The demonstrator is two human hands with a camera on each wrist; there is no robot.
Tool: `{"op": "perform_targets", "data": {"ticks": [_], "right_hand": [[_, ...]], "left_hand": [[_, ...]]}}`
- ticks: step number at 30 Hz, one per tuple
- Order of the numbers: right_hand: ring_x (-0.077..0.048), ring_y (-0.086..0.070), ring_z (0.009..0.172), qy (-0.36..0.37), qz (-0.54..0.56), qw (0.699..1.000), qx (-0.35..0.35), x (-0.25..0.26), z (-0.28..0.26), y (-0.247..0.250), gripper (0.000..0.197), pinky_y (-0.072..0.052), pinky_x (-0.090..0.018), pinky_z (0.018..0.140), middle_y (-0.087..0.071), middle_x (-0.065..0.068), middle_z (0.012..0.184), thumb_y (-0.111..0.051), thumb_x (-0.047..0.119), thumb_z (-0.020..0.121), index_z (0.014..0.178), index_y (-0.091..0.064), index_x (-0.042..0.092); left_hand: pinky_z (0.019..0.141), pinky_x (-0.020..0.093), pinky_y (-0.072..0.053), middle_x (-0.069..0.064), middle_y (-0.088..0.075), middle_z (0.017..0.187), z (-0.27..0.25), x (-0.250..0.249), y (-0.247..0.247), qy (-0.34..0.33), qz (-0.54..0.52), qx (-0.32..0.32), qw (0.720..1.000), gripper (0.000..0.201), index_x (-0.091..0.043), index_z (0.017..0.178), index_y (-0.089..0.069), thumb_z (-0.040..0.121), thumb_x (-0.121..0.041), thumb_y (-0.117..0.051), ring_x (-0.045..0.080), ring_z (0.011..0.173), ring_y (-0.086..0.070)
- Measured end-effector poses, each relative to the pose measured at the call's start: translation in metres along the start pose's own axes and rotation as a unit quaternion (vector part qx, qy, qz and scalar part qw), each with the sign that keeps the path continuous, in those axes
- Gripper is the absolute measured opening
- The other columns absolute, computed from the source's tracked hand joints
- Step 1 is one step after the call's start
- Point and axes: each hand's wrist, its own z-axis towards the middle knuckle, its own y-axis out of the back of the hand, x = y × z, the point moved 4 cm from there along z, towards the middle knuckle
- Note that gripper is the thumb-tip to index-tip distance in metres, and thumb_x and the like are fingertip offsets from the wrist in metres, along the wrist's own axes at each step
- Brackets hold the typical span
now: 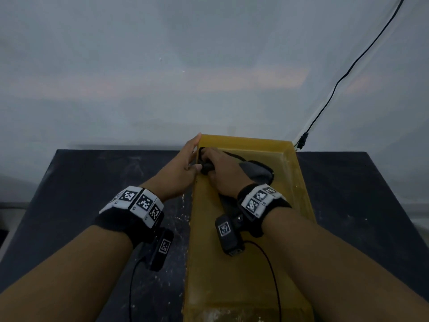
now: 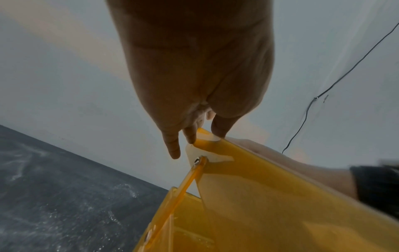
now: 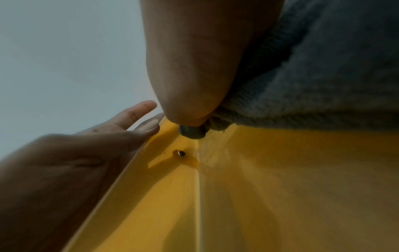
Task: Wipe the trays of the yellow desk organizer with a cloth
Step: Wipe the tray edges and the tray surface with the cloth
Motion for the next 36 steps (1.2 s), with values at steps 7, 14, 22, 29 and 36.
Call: {"op": "perform_targets", "data": {"ticks": [7,14,22,29,36], "right_hand": [[-0.020,-0.055,0.118,0.048,0.028,0.998,0.035,-0.005,-0.051,-0.009,0.049,-0.039,-0.025,0.102,-0.062,-0.008,0.131,-0.051,-0.002,0.082,0.129,-0.060,0.009],[-0.030,-0.046,0.135,-0.028,0.005,0.999,-0.023,-0.001,-0.032,-0.013,0.053,-0.035,-0.042,0.117,-0.052,-0.014,0.147,-0.050,0.004,0.085,0.137,-0.057,0.003],[-0.026,-0.043,0.138,-0.128,0.038,0.982,-0.133,-0.012,-0.069,-0.002,0.050,-0.027,-0.027,0.117,-0.052,-0.012,0.147,-0.048,0.001,0.093,0.142,-0.053,0.007],[-0.029,-0.030,0.148,-0.066,-0.008,0.998,0.012,-0.012,-0.013,-0.003,0.056,-0.022,-0.038,0.122,-0.034,-0.013,0.160,-0.042,0.013,0.095,0.150,-0.041,0.005],[-0.024,-0.040,0.143,0.012,0.016,0.998,0.055,-0.002,-0.072,-0.014,0.058,-0.025,-0.026,0.120,-0.047,-0.009,0.154,-0.049,0.000,0.087,0.145,-0.052,0.008]], "left_hand": [[0.116,0.041,-0.034,-0.004,-0.022,0.161,0.000,0.003,-0.001,-0.013,0.024,-0.010,1.000,0.072,-0.037,0.156,-0.006,0.102,-0.007,-0.043,0.013,0.146,-0.025],[0.120,0.035,-0.024,0.001,-0.009,0.163,0.004,-0.003,-0.009,-0.017,0.112,-0.048,0.992,0.075,-0.025,0.156,-0.004,0.097,0.006,-0.038,0.022,0.148,-0.021],[0.107,0.033,-0.043,0.001,-0.040,0.147,-0.008,-0.014,-0.011,-0.076,0.145,-0.165,0.973,0.059,-0.019,0.147,-0.037,0.094,0.001,-0.052,0.012,0.129,-0.045],[0.110,0.030,-0.039,-0.008,-0.042,0.151,-0.022,-0.001,-0.006,-0.029,0.059,-0.056,0.996,0.060,-0.031,0.148,-0.035,0.098,-0.001,-0.048,0.005,0.139,-0.036],[0.118,0.032,-0.030,-0.006,-0.032,0.157,-0.034,-0.001,-0.009,-0.036,0.045,-0.029,0.998,0.063,-0.031,0.153,-0.027,0.100,-0.003,-0.047,0.008,0.145,-0.027]]}}
